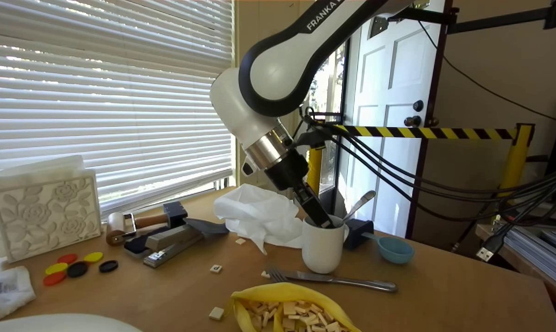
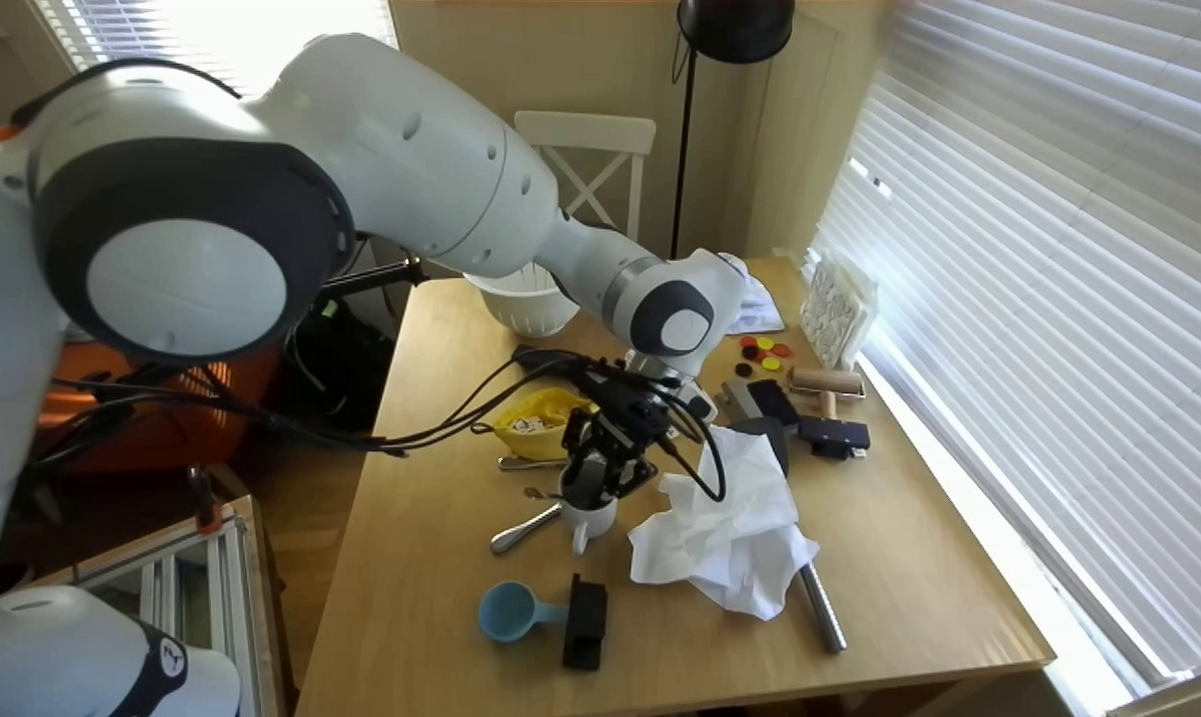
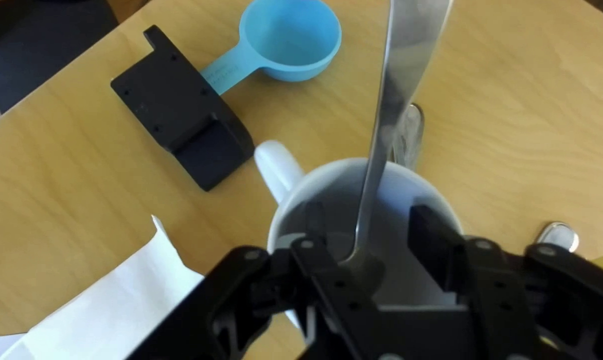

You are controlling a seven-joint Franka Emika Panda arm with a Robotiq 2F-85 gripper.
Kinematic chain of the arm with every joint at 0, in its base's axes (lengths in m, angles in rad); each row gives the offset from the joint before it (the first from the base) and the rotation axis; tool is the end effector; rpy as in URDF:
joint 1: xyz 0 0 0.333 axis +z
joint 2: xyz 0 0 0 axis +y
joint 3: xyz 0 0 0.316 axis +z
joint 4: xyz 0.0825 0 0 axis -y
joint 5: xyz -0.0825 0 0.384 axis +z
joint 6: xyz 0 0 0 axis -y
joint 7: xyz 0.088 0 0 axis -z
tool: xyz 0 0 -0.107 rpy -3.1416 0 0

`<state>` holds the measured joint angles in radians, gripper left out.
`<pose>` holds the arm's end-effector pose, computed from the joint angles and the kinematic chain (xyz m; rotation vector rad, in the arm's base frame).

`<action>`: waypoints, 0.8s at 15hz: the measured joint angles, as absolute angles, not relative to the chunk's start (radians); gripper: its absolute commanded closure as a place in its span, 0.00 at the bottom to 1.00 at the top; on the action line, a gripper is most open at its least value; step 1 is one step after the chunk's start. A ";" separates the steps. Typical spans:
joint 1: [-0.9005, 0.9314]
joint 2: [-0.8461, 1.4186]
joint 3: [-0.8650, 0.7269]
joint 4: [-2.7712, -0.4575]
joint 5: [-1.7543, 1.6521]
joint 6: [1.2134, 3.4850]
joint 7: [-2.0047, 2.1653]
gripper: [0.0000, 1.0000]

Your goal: Pick up the spoon and put it in the cup

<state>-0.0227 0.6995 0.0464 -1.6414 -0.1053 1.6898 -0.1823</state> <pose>0.6053 0.0024 0.1756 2.9403 0.3739 -1.0027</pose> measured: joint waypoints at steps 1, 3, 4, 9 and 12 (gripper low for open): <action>-0.022 0.693 0.045 -1.642 -0.105 1.691 -0.175 0.12; -0.021 0.682 0.042 -1.644 -0.107 1.694 -0.160 0.07; -0.019 0.674 0.039 -1.647 -0.107 1.694 -0.151 0.08; -0.010 0.594 0.021 -1.697 -0.109 1.694 -0.091 0.08; -0.010 0.549 0.018 -1.742 -0.109 1.713 -0.071 0.08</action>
